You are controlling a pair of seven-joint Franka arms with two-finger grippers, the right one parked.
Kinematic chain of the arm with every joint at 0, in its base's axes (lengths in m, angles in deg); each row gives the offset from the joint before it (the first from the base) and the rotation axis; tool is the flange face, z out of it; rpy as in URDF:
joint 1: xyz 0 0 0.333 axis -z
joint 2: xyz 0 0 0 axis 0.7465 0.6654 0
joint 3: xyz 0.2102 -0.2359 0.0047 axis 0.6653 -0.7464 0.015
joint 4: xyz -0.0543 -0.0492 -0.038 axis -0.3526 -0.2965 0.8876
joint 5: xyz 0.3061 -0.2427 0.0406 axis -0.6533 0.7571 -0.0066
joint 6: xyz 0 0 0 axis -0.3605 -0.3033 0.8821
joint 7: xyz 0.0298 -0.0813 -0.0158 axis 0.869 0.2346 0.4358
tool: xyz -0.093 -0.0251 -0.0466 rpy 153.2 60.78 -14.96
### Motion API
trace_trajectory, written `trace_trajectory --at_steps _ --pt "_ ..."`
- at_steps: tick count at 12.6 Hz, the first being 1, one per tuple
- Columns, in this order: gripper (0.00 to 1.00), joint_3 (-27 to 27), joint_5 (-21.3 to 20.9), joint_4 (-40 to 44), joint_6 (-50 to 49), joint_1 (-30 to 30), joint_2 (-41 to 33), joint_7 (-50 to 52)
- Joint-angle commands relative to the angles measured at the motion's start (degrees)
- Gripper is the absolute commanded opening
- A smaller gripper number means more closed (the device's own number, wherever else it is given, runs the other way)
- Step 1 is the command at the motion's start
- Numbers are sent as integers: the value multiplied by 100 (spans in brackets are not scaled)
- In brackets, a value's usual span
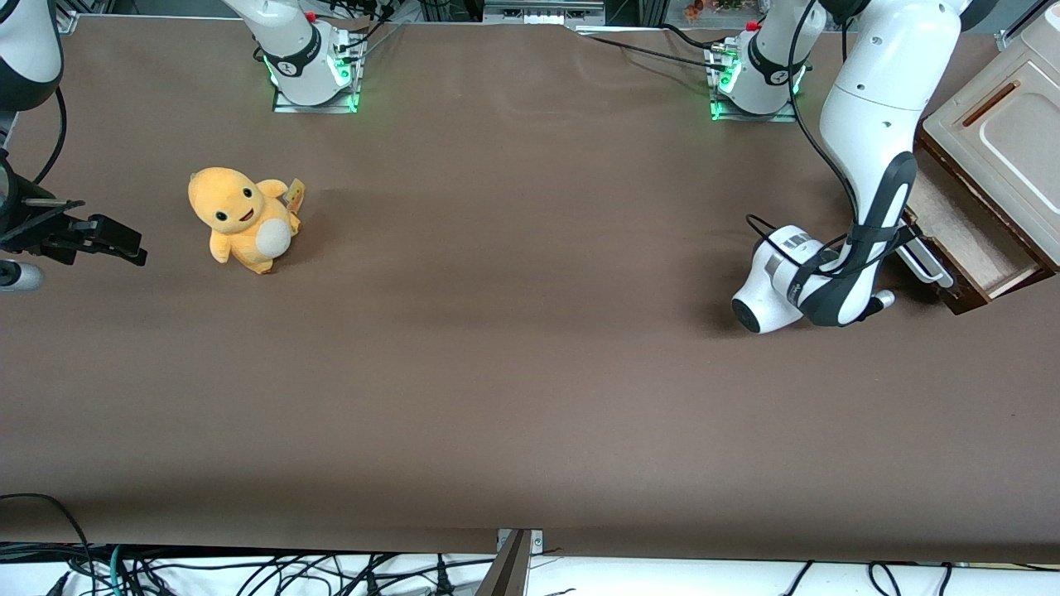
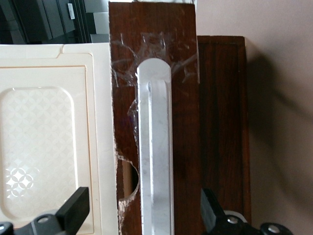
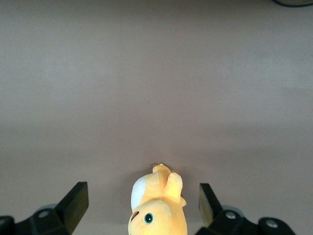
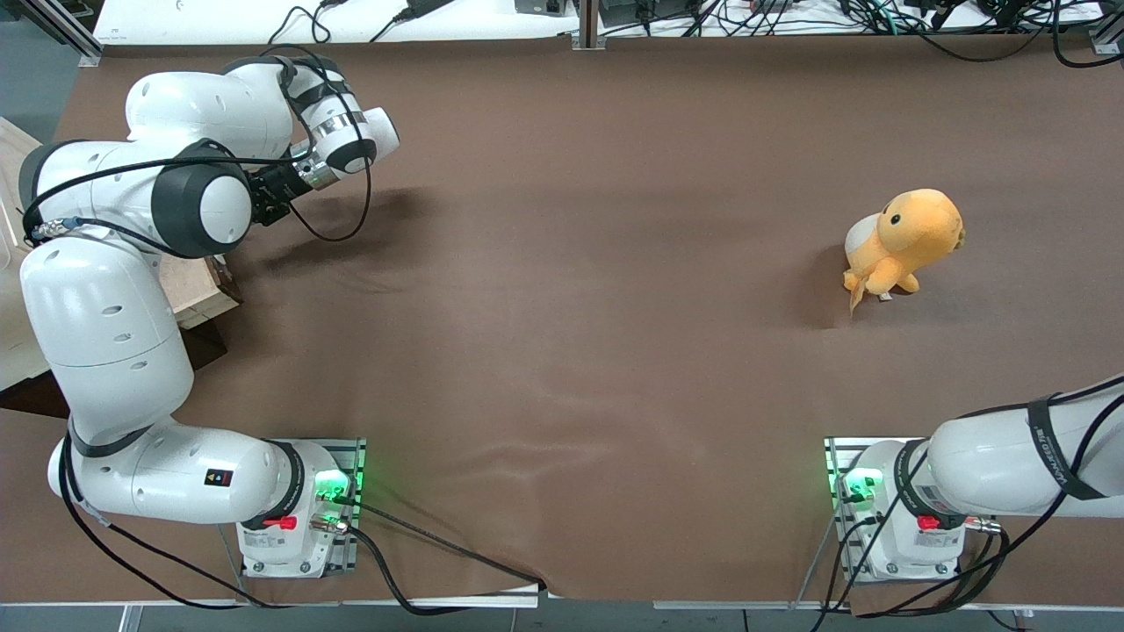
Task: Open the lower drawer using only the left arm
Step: 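Open the left gripper to release the drawer handle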
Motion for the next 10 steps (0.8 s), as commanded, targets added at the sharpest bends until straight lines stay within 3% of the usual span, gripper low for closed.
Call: trace_trajectory --at_steps 1,2,5,10 --pt "100 -166 144 499 -66 49 -28 -647" --pt "100 -229 170 745 -75 57 -28 -963" --pt "100 -492 783 1544 -83 58 -55 -1719" --pt "100 -1309 2523 3180 -75 49 -134 -2152"
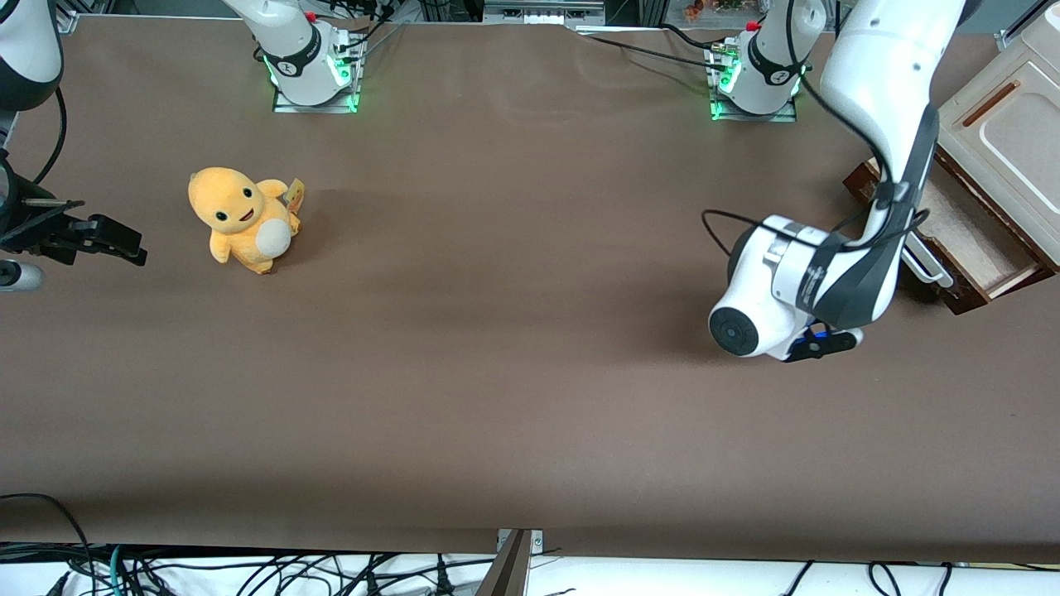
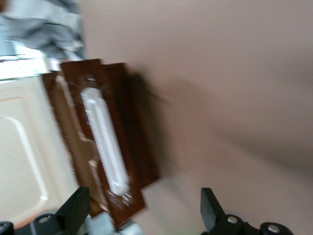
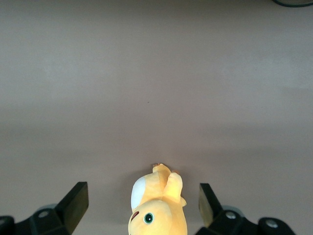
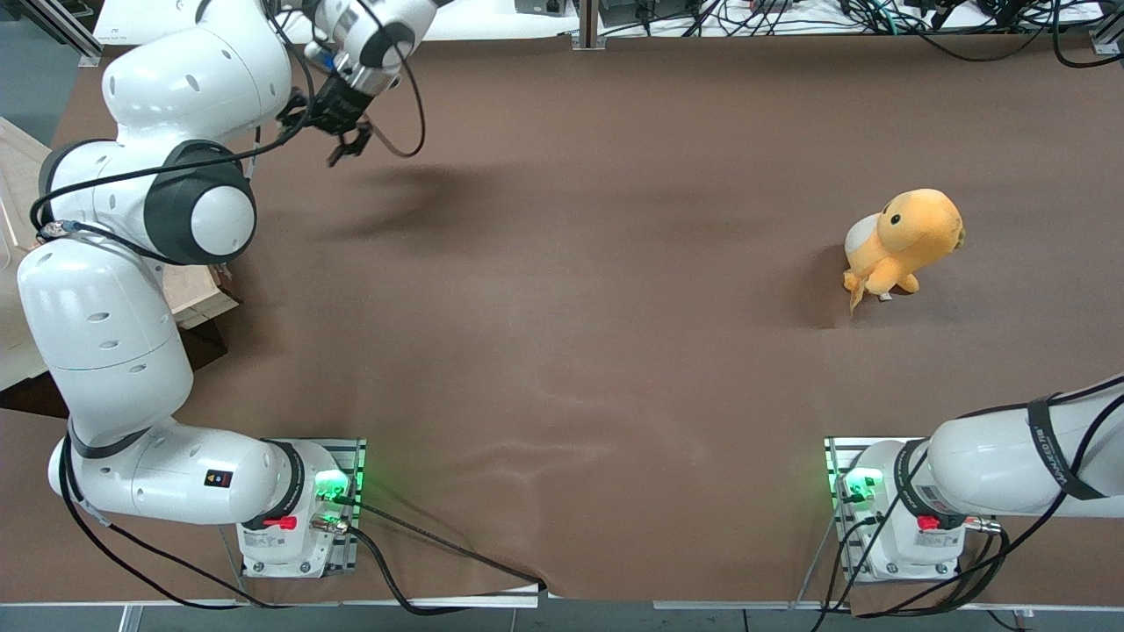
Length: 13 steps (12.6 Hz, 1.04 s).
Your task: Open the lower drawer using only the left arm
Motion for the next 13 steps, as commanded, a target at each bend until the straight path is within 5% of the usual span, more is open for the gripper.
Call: trace_trajectory --at_steps 1,6,9,13 --pt "100 -287 639 627 -33 -59 -31 -564" --pt "100 -543 1552 1252 405 -304 -443 -1846" --pt "100 -561 2625 1050 897 -1182 -953 -2760" --pt "100 -483 2688 -623 2713 -1483 -2285 -3229"
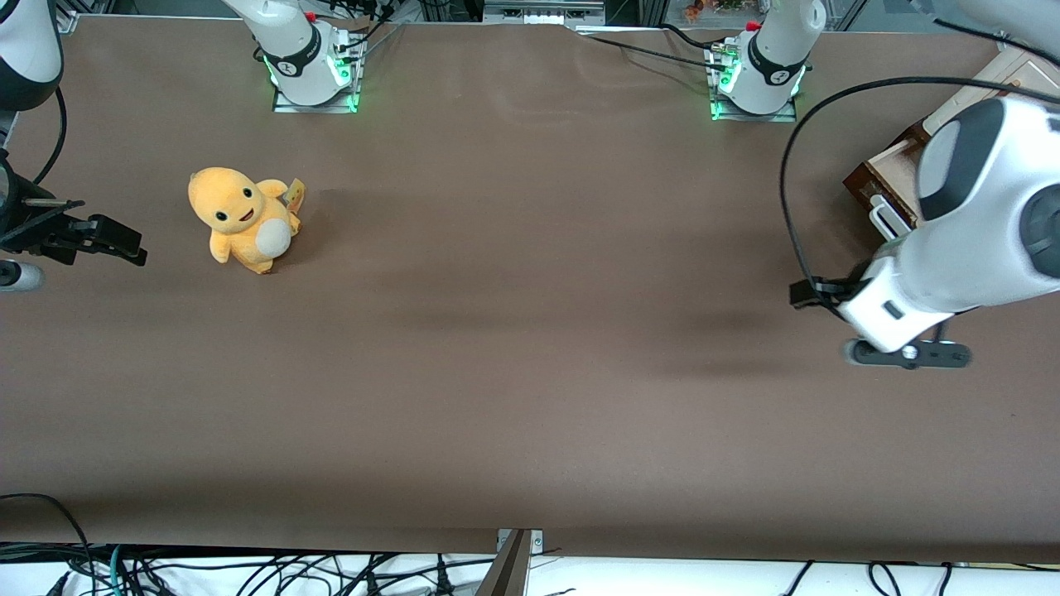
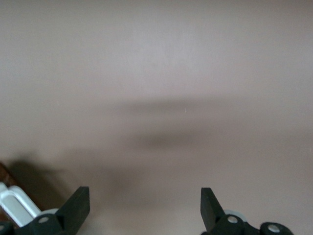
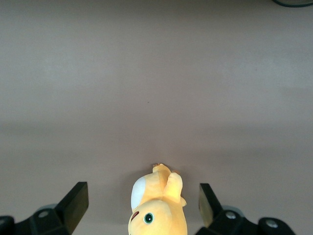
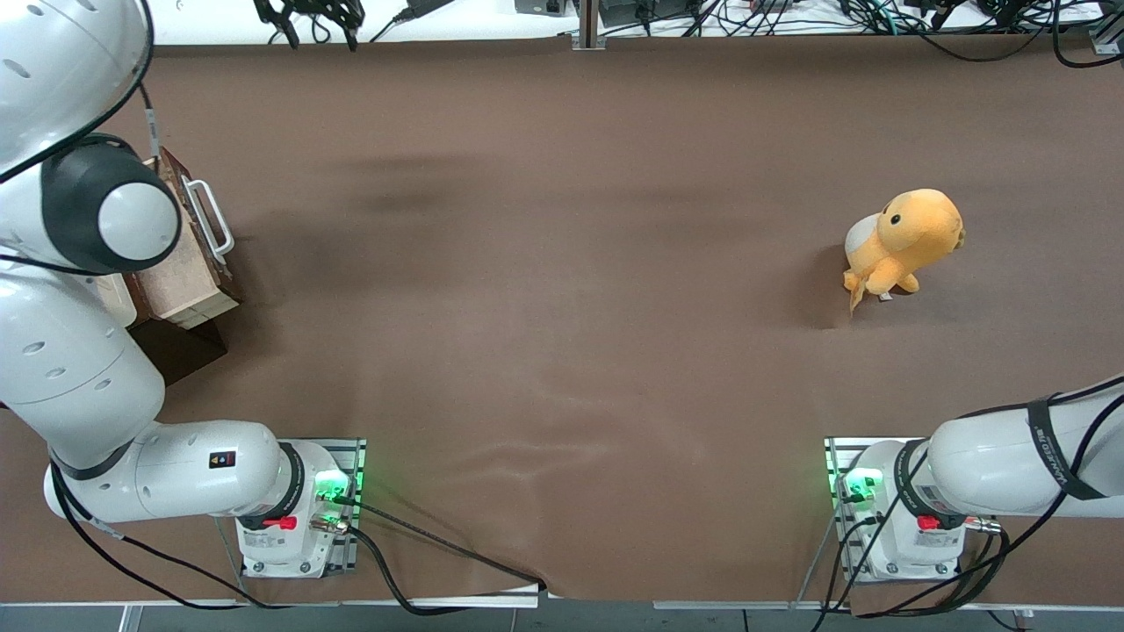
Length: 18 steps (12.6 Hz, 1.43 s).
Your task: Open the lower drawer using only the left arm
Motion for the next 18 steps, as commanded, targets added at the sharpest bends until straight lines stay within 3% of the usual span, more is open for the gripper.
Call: trace_trajectory --at_steps 1,2,4,5,7,10,18 --pt "100 208 159 -1747 1040 2 -1398 -274" --pt "100 636 211 -1951 1042 282 -1671 -606" --pt "100 1796 753 -2303 1077 932 -2033 -1520" --pt "100 2062 896 -2505 1182 1083 -2173 -1558" --pt "100 2100 888 -2988 1629 1137 -2498 -1489" --pt "100 1917 976 -3070 1509 1058 -2562 -471" --pt "100 1766 1003 -3008 1253 803 -2579 -512"
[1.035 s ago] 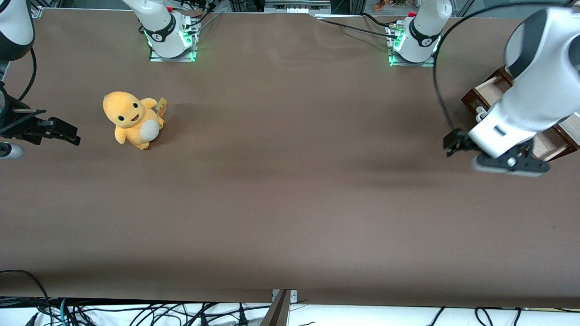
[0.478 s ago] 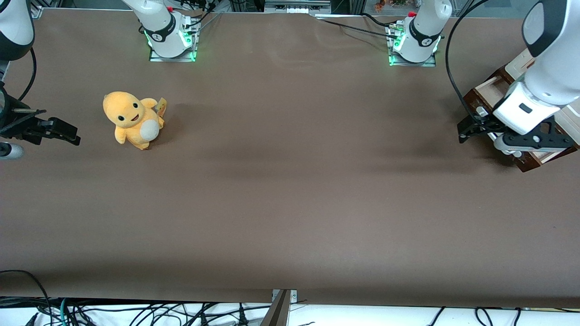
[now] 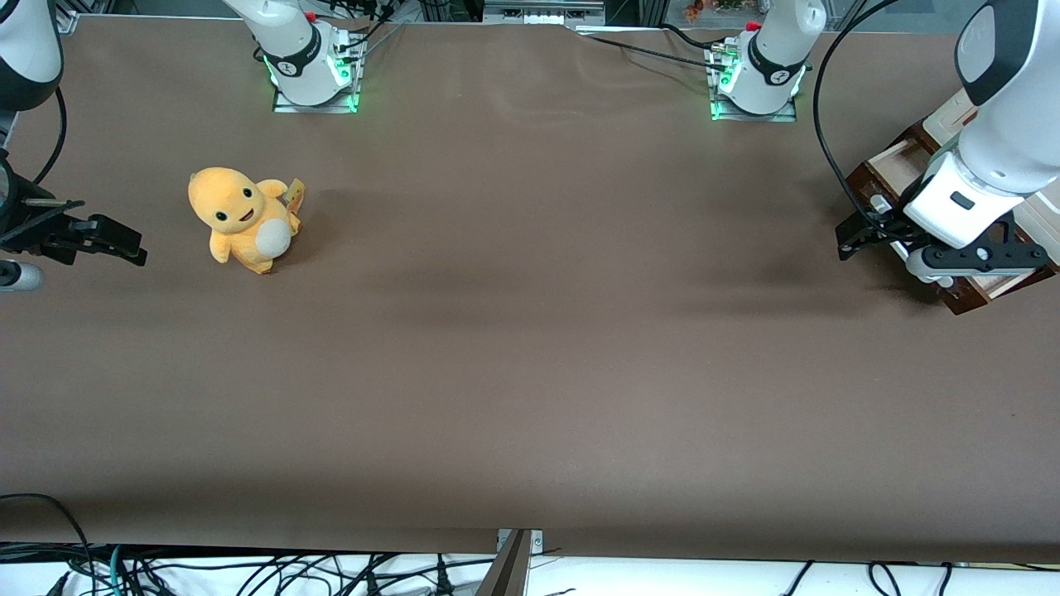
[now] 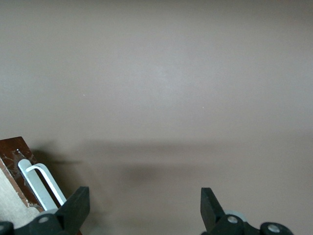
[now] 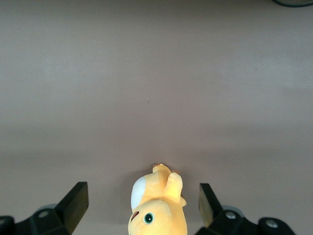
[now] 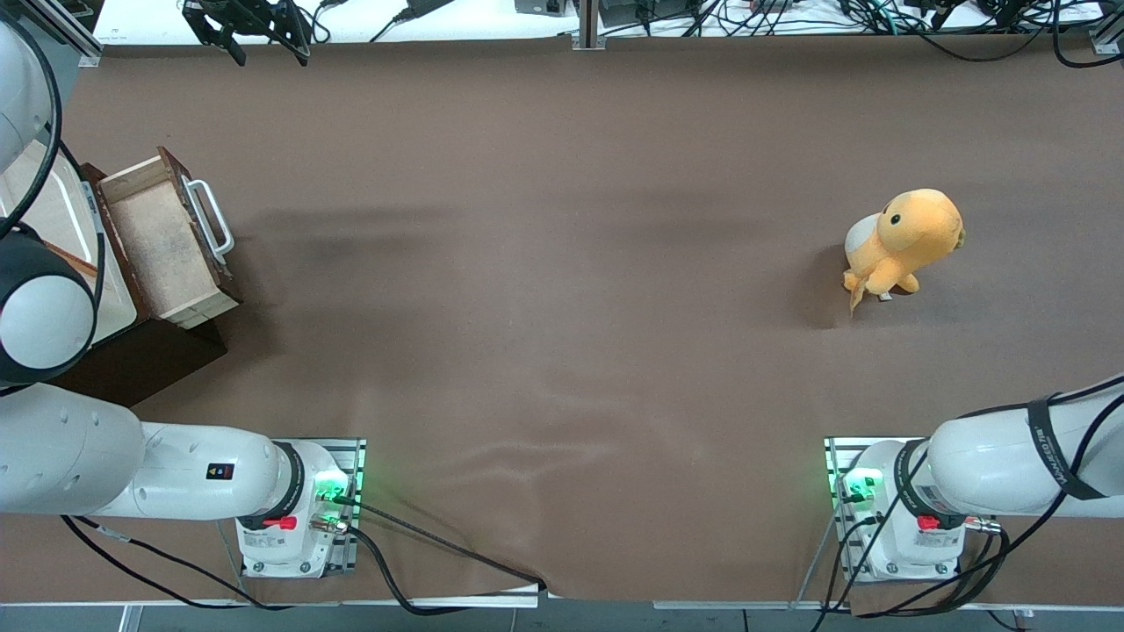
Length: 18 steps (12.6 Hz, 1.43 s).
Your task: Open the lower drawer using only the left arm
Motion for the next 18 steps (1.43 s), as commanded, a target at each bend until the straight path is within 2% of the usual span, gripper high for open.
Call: trace_trajectory --at_steps 1,2,4,5,8,16,18 --pt "100 -78 186 -116 -96 -84 -190 -80" --pt "100 -78 239 -99 -165 -92 -190 -132" --pt "100 -52 790 -64 -446 -101 -277 -264" --pt "100 -34 801 -3 -639 -101 -348 -282" --pt "100 62 635 209 -957 -101 -331 -1000" --pt "100 371 538 209 -1001 -40 -331 -1090" --pt "100 336 48 226 -1036 30 -357 -1073"
